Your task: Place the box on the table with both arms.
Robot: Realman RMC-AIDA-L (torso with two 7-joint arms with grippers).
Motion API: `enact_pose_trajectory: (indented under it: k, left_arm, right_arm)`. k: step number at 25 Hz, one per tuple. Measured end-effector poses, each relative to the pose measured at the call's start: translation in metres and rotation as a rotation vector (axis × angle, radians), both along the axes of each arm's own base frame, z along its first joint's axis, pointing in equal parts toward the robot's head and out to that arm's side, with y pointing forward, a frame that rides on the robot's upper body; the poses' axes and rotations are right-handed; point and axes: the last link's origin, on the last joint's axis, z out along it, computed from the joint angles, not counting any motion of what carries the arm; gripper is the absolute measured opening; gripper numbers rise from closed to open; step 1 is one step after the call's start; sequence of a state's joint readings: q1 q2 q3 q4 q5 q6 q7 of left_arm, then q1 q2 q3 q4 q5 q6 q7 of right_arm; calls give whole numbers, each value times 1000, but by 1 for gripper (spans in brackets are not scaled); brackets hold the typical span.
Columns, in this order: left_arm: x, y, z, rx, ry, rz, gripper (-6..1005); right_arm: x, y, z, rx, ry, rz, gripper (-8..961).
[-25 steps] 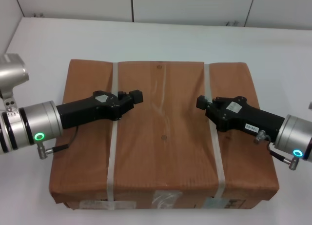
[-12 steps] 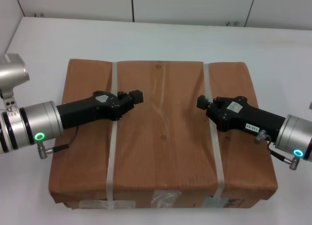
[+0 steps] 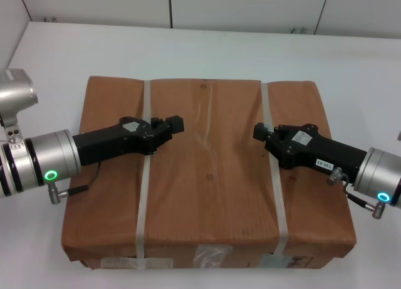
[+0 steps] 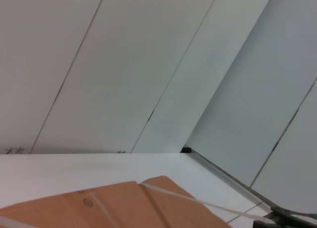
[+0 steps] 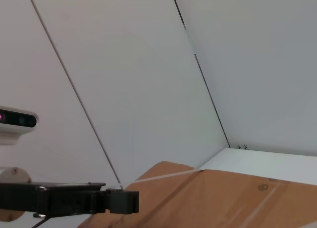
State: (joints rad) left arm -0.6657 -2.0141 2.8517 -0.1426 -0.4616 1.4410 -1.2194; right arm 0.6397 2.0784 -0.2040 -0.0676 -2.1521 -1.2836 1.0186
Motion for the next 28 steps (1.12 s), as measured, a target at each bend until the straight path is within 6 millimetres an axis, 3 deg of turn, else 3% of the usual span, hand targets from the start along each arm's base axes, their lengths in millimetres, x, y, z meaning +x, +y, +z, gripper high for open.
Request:
enact_pose_trajectory:
  k: [28]
  left_arm:
    - [-1,0,1,10,-1,4,75]
  right_arm:
    - [0,1,0,1,-6,-2,35]
